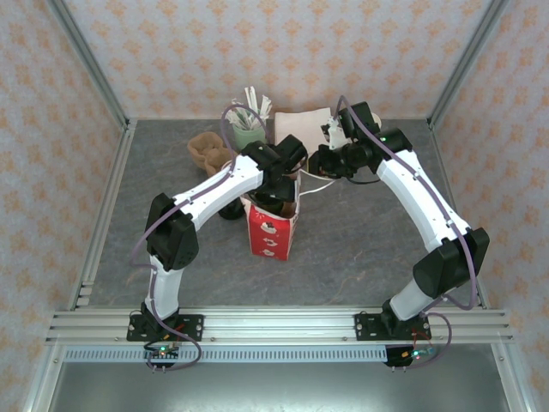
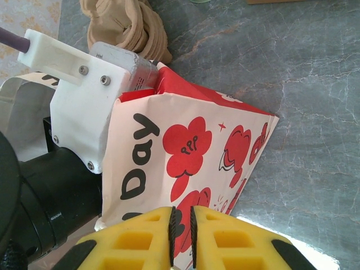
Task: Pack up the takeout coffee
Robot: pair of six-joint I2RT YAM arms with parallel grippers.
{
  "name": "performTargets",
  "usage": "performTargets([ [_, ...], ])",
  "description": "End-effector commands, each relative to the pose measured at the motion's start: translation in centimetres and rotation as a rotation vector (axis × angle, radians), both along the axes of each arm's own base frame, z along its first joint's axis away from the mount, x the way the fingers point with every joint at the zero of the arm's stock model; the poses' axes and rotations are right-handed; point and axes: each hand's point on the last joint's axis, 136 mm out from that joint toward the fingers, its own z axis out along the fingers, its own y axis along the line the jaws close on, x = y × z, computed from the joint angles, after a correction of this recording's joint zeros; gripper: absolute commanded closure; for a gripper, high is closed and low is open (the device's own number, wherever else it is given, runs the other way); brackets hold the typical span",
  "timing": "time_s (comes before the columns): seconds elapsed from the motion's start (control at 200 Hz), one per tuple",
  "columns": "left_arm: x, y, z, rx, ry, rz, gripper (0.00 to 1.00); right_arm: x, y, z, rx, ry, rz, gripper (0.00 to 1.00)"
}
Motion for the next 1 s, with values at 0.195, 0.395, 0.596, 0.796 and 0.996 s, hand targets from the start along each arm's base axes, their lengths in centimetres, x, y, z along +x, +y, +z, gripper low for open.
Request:
performTargets([
  [0.195, 1.4, 0.1, -0.5, -0.005, -0.02, 0.048, 0.11, 0.0, -0.1, 1.3, -0.006, -0.055, 0.012, 0.81],
  [0.395, 1.5, -0.1, -1.1, -0.014, -0.008, 0.052, 0.22, 0.0, -0.1, 1.3, -0.005, -0.055, 0.012, 0.81],
  [0.596, 1.2, -0.1, -1.5, -0.02, 0.002, 0.045, 0.34, 0.1, -0.3, 1.3, -0.005, -0.055, 0.005, 0.81],
  [0.796, 1.0, -0.2, -1.7, -0.027, 0.007, 0.035, 0.42, 0.4, -0.9, 2.3, 0.026, -0.053, -0.027, 0.81],
  [0.996, 0.8, -0.6, -1.2, -0.036, 0.001, 0.01, 0.45, 0.2, -0.8, 3.8, 0.089, -0.031, -0.031, 0.67],
])
